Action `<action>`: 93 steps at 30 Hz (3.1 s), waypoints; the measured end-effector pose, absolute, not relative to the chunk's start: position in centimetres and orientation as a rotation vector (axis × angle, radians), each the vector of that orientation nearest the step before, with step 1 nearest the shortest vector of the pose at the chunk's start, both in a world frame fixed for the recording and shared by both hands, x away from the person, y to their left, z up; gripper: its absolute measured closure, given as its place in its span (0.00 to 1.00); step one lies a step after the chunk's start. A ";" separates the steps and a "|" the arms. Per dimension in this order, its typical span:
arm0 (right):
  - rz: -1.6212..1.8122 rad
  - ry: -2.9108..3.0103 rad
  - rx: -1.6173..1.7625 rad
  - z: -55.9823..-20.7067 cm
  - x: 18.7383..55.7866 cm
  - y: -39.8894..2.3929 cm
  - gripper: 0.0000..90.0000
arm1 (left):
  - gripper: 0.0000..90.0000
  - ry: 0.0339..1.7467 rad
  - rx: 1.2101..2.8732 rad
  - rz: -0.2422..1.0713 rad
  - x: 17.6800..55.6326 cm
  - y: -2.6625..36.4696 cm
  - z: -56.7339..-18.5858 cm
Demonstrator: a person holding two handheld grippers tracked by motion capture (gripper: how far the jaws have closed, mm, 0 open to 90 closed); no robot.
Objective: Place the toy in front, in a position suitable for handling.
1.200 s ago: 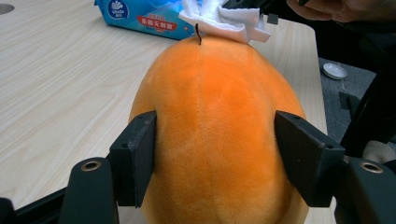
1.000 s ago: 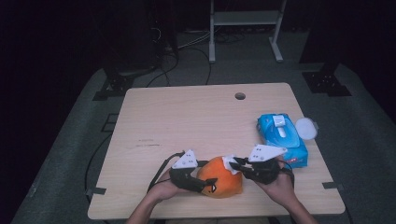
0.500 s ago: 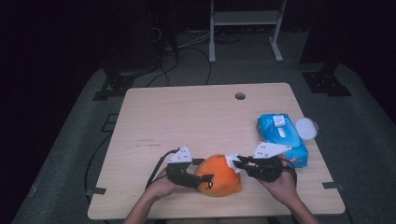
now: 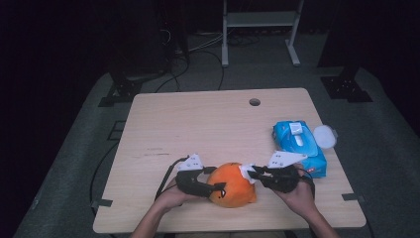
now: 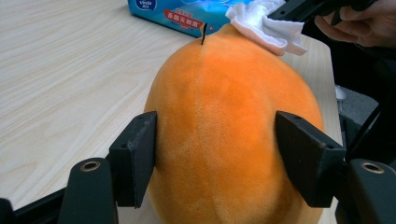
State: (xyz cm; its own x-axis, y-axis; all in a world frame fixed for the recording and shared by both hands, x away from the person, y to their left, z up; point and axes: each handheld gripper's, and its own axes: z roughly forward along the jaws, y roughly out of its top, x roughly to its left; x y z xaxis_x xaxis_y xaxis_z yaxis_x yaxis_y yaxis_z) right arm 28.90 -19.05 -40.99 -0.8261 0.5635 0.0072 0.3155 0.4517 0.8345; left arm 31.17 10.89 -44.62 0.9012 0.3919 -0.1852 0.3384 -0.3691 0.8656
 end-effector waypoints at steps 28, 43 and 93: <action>1.333 2.451 0.640 -40.1 27.7 -16.8 0.87 | 0.23 0.467 1.967 0.135 30.5 9.6 -44.0; 1.425 2.397 0.707 -39.1 28.0 -18.0 0.87 | 0.48 0.423 1.932 0.128 29.8 8.9 -42.1; 1.366 2.441 0.633 -39.6 27.2 -17.1 0.87 | 0.36 0.512 1.968 0.150 29.4 7.4 -43.3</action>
State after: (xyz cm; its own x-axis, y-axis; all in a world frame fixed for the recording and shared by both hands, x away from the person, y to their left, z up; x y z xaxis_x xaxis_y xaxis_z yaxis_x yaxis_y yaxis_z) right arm 27.23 -17.06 -39.56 -0.8671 0.4976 -0.0235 0.2404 0.4592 0.8552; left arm 29.38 7.38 -43.26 0.9007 0.4171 -0.1213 0.2861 -0.3594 0.8882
